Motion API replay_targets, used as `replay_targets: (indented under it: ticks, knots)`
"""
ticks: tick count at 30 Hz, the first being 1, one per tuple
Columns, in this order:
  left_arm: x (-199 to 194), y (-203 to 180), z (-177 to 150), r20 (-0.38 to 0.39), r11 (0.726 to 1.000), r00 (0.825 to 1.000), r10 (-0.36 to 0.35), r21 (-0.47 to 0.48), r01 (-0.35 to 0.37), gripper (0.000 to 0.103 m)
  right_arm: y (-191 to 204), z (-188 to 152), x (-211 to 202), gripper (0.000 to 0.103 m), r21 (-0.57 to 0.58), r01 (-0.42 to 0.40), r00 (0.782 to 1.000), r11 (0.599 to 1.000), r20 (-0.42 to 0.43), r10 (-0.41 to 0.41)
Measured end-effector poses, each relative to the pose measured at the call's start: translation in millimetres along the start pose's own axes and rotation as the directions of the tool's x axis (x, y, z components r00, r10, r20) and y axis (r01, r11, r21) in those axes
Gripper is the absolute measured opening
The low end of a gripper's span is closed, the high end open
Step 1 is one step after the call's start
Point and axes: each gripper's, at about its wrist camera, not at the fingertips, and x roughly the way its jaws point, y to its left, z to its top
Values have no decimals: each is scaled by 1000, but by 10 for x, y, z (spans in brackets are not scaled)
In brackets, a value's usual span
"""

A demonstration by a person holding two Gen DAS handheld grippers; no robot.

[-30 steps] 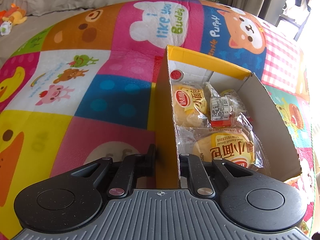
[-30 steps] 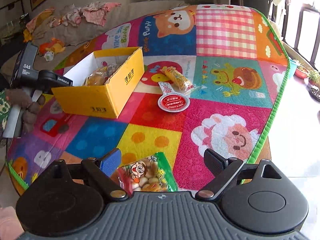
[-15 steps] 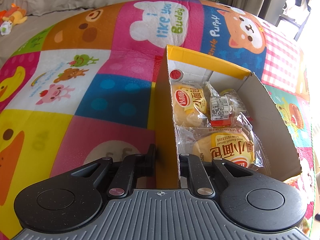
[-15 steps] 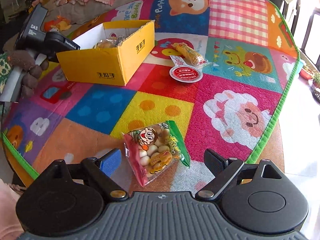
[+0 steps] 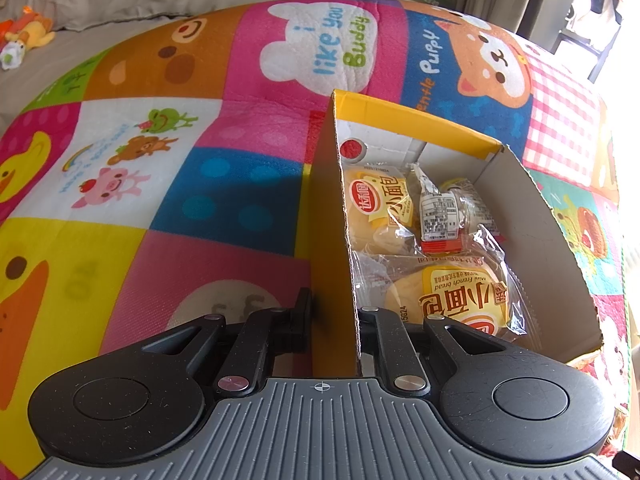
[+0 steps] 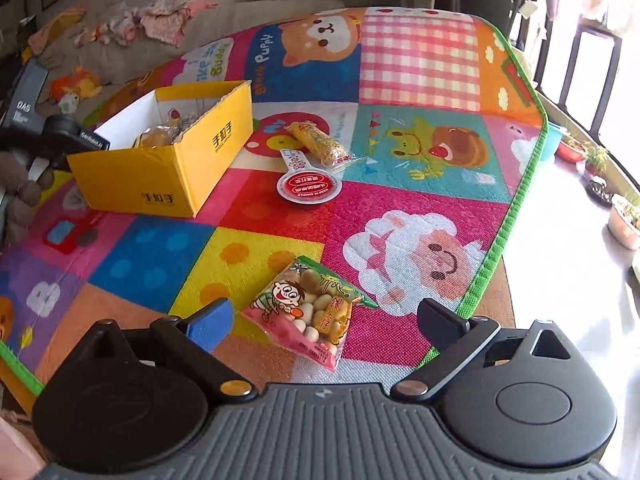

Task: Organize objects
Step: 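Move the right tool to the pink candy bag and grasp it, then carry the pink candy bag with the right tool into the box and release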

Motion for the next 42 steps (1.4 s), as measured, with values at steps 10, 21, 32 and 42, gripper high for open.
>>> replay_targets:
  ticks: [10, 21, 32, 42]
  knots:
    - [-3, -2, -4, -1, 1000, 1000, 0, 1, 0, 14, 123, 13, 347, 97, 116, -46, 997, 992, -59, 53]
    - [-3, -2, -3, -1, 1000, 1000, 0, -2, 0, 15, 157, 77, 297, 60, 33, -15, 997, 999, -72, 18]
    - [-2, 2, -1, -2, 1000, 1000, -1, -2, 1, 15, 340, 423, -383, 58, -45, -173, 985, 984, 20, 174]
    - [-3, 7, -2, -3, 1000, 1000, -4, -9, 4, 15, 656, 1184, -1003, 58, -156, -237, 927, 959, 257, 272]
